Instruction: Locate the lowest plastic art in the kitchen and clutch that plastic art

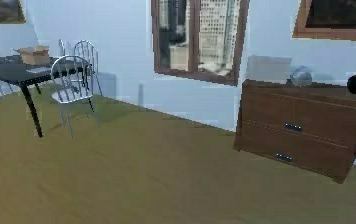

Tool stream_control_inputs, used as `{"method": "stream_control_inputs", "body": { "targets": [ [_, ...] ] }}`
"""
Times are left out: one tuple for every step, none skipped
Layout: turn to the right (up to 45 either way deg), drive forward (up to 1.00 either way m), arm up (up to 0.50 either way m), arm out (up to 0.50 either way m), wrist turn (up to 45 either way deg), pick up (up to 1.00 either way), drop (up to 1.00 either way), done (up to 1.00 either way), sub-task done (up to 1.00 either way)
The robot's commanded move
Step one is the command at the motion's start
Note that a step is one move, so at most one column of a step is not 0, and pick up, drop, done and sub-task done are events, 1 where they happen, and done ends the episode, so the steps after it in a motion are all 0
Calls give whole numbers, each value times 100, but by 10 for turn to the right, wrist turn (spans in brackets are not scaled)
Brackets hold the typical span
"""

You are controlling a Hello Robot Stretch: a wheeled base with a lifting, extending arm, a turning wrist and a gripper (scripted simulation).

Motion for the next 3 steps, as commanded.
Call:
{"method": "stream_control_inputs", "body": {
  "targets": [
    [-450, 0, 0, 0, 0, 0, 0, 0, 0],
    [-150, 0, 0, 0, 0, 0, 0, 0, 0],
    [0, 100, 0, 0, 0, 0, 0, 0, 0]
  ]
}}
